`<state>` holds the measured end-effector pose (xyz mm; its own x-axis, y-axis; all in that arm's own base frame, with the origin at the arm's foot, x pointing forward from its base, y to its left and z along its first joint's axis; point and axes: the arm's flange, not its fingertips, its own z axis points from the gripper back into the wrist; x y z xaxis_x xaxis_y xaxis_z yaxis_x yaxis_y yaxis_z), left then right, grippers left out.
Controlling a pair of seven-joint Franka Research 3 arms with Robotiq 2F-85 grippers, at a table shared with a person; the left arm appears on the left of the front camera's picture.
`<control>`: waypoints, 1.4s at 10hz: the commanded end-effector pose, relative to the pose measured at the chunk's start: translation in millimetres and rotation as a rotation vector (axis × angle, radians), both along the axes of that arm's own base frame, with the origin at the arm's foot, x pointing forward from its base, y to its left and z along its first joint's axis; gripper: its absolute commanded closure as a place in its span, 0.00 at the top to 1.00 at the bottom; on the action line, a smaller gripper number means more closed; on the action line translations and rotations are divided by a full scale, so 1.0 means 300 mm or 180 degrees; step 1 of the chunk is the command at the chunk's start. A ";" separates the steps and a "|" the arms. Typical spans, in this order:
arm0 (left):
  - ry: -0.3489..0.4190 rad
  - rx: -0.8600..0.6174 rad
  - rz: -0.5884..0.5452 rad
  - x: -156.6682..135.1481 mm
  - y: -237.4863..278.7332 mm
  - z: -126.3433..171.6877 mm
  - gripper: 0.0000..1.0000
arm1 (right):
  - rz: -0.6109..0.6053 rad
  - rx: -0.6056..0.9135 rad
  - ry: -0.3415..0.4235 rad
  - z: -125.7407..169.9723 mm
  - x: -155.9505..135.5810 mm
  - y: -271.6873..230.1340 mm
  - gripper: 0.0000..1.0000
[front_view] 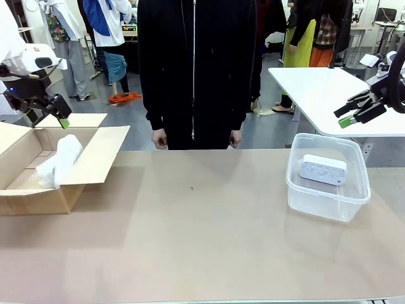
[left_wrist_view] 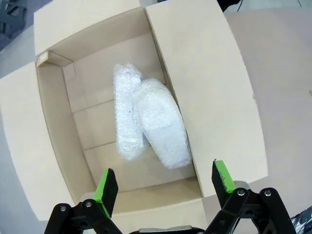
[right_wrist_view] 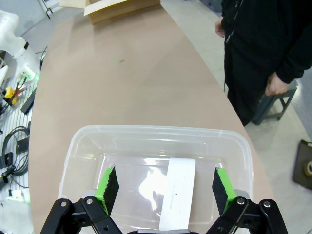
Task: Separate and place wrapped and unwrapped clocks.
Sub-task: If the picked Digital clock is wrapped, place it in the Package Box ; if not, place it in the Organizing box.
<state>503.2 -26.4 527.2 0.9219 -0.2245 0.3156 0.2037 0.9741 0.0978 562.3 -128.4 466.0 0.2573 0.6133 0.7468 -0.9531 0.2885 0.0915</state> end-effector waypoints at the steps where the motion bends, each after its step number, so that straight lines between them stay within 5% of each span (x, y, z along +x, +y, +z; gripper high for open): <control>1: 0.0016 0.0000 -0.0031 0.002 0.002 0.003 1.00 | 0.0000 0.0003 0.0001 0.000 -0.002 0.001 1.00; 14: 0.0016 0.0000 -0.0031 0.002 0.002 0.003 1.00 | 0.0000 0.0003 0.0001 0.000 -0.002 0.001 1.00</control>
